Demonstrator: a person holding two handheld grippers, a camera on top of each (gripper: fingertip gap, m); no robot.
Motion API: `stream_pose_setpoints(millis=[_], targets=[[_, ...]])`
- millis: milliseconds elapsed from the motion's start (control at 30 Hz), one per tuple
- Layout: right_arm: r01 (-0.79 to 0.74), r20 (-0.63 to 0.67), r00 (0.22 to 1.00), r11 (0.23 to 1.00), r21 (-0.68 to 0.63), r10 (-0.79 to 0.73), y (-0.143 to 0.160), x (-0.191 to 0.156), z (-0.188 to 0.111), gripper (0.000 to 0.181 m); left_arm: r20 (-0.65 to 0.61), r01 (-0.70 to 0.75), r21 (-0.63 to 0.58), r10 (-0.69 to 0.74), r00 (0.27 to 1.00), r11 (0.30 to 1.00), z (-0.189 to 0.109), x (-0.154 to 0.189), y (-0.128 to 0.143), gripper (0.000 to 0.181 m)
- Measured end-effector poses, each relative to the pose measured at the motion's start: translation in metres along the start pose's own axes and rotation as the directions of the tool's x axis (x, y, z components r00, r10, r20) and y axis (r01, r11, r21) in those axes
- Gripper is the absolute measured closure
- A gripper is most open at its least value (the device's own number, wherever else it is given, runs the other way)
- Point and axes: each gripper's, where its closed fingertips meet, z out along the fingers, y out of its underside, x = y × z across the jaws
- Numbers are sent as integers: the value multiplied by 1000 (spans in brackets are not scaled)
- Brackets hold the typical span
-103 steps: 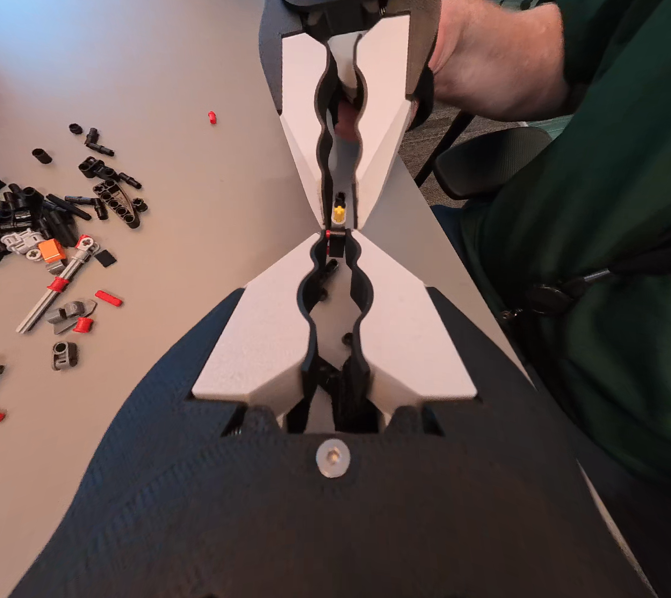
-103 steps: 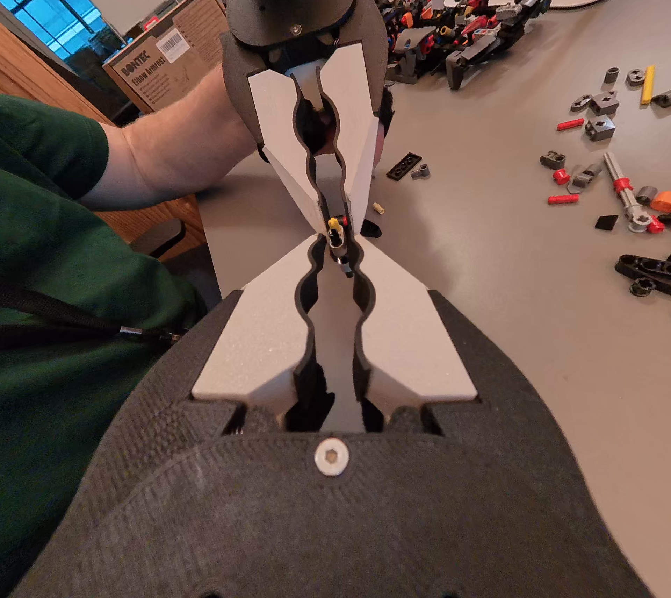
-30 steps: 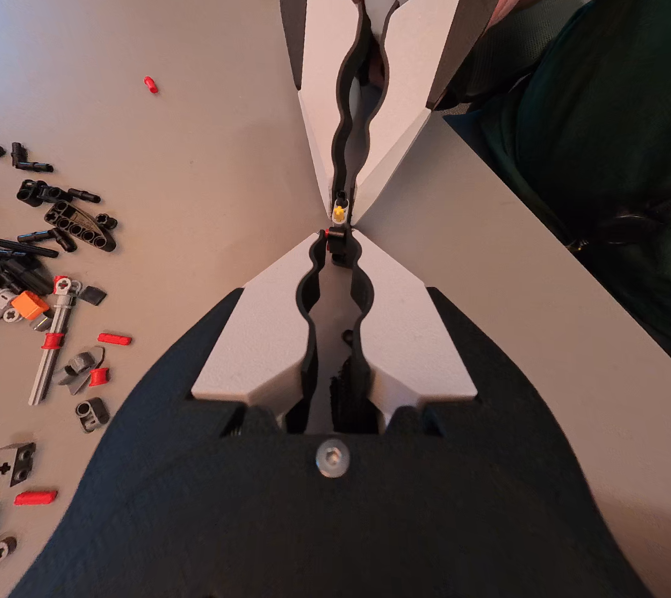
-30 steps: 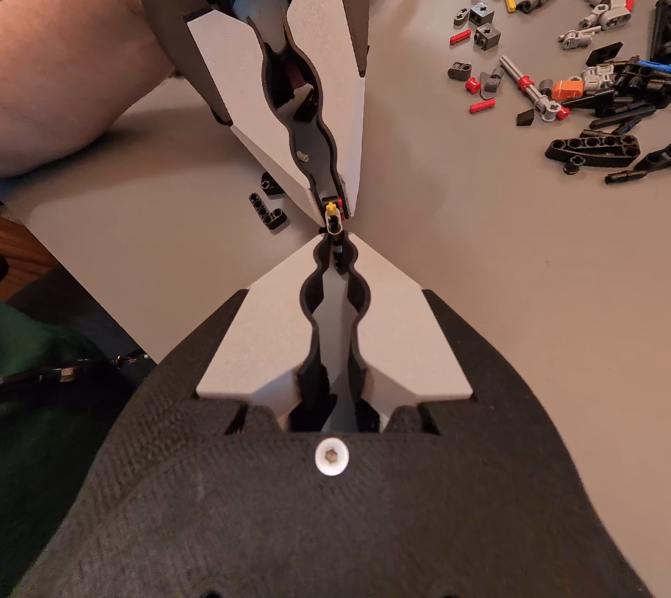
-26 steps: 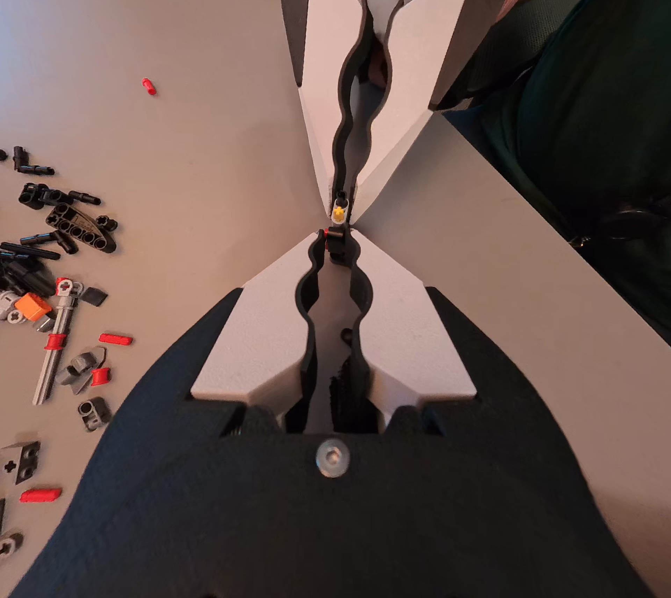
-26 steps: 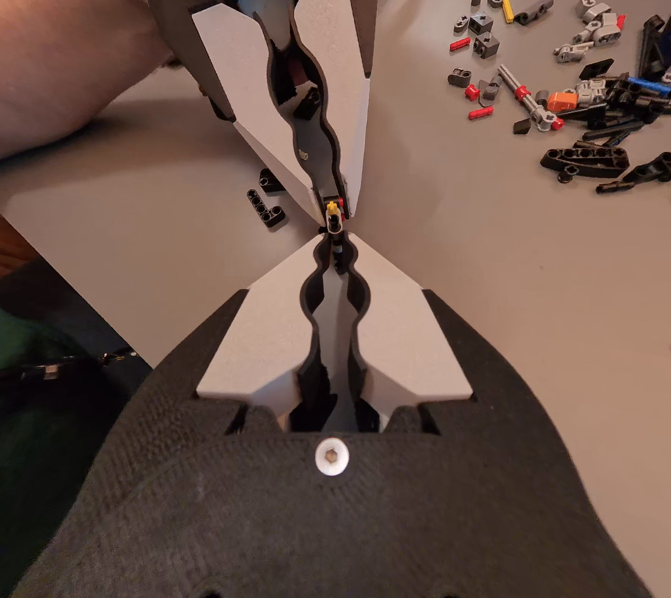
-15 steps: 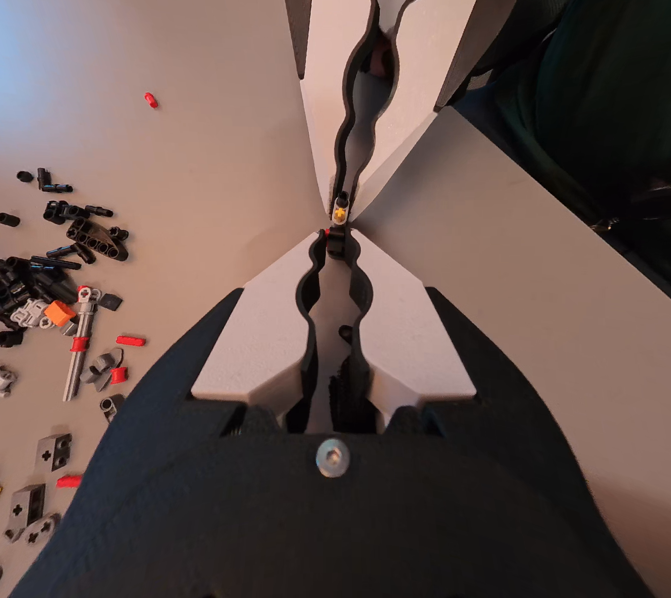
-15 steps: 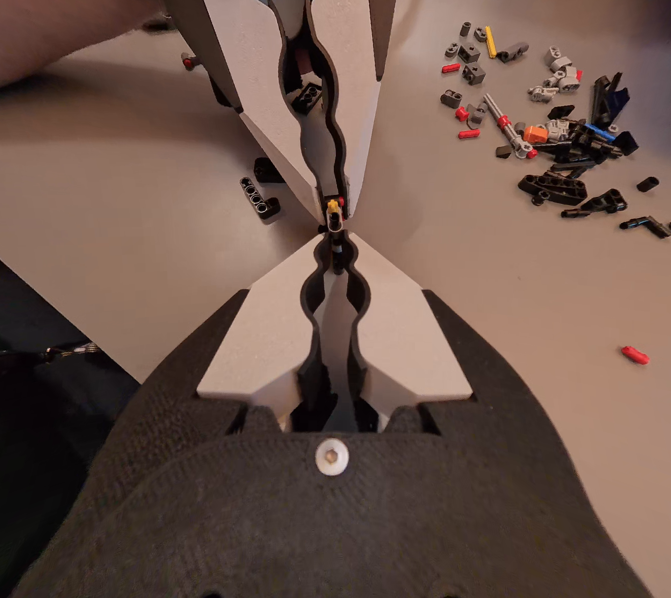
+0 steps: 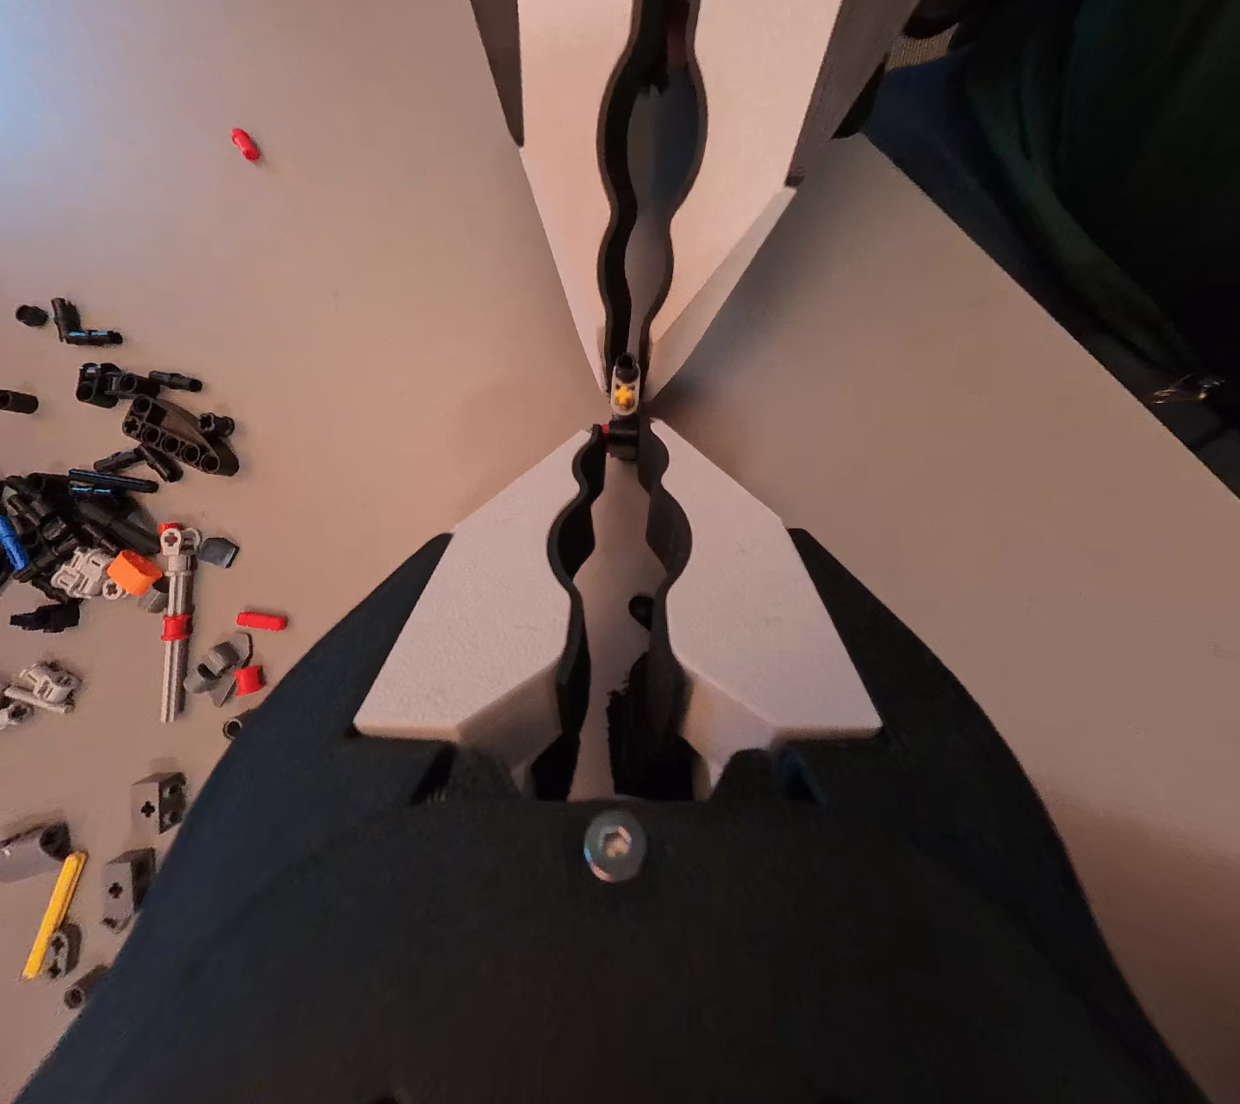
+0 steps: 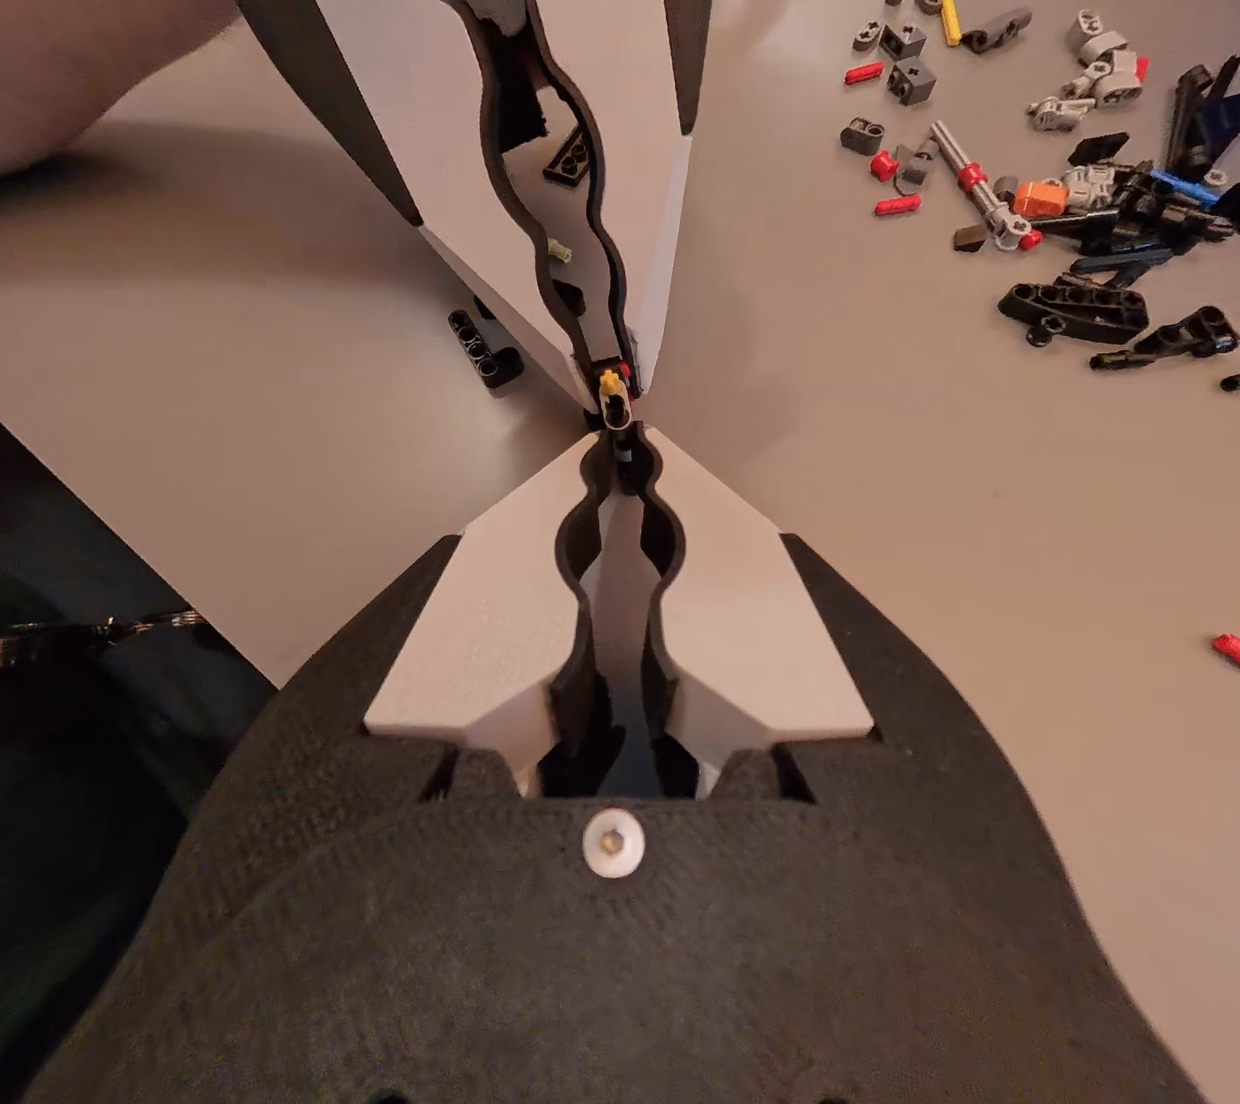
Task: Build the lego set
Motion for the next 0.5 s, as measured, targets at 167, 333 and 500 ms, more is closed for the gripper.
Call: stream_pose_setpoints(millis=[167, 333, 500], targets=[[-37, 44, 998, 999, -16, 38, 2, 1, 0, 177, -11, 39, 39, -39, 999, 998, 2, -1, -1, 174], [-130, 109, 986, 991, 37, 126, -7, 6, -7, 155, 1, 59, 51, -59, 998, 997, 4, -3, -5, 173], [-59, 96, 994, 998, 38, 56, -8, 4, -13, 168, 23, 90, 58, -92, 996, 994, 1, -8, -6, 158]])
